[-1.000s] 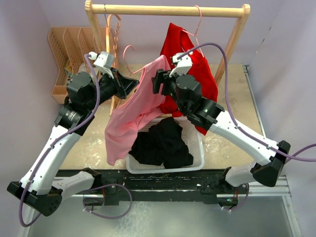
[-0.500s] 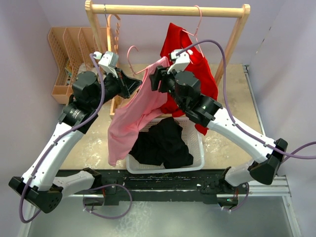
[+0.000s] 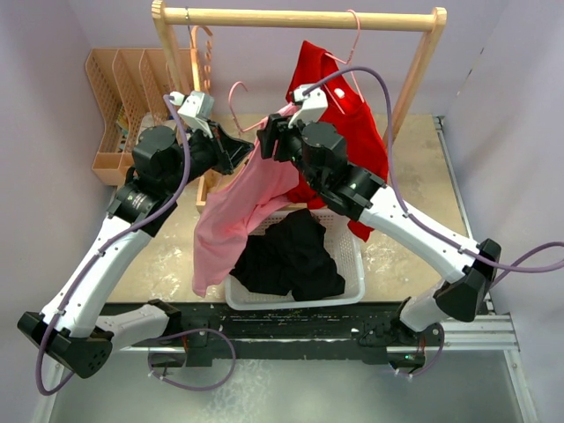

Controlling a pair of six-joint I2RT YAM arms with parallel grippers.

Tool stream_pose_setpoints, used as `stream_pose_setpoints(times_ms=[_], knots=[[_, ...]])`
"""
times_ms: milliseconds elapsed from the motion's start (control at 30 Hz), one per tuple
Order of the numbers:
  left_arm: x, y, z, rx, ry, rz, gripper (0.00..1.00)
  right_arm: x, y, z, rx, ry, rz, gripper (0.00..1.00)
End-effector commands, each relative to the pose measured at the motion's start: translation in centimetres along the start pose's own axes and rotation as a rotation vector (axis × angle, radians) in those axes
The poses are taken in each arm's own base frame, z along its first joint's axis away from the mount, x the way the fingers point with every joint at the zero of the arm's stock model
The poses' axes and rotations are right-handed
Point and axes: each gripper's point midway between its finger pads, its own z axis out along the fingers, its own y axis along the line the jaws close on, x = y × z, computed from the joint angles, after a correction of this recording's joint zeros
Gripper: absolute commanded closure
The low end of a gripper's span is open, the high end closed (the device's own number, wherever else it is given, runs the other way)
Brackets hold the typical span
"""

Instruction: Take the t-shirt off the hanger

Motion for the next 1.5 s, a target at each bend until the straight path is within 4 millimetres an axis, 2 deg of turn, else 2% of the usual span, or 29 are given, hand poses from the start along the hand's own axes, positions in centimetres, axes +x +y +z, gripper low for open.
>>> stream_pose_setpoints(times_ms=[0, 233, 633, 800, 1300, 1400, 1467], knots=[[-3.2, -1.9, -0.8, 0.058, -0.105, 0.039, 1.0, -2.7, 0.6, 0.2, -0.01, -0.07, 0.031, 0.38], [-3.2, -2.0, -1.0, 0.056, -0.107, 0.04, 1.0, -2.3, 0.1, 0.4, 0.009, -0.068, 0.028, 0.39], [-3.2, -1.9, -1.3, 0.049, -0.111, 0.039, 1.0, -0.7, -2.1, 0.6, 0.068, -0.046, 0.034, 0.41], [-3.0, -2.0, -1.4, 0.056, -0.107, 0.033, 1.0, -0.2, -2.9, 1.3, 0.088, -0.036, 0.04, 0.41], [-2.0, -1.8, -1.0, 0.061, -0.085, 0.017, 1.0, -2.4, -1.9, 2.5, 0.065, -0.074, 0.042, 0.44], [-1.8, -1.8, -1.1, 0.064, -0.08, 0.014, 1.0, -2.8, -2.5, 2.6, 0.102, -0.088, 0.032, 0.5], [-1.6, -1.8, -1.2, 0.065, -0.075, 0.013, 1.0, -2.9, -3.1, 2.7, 0.14, -0.094, 0.022, 0.59]])
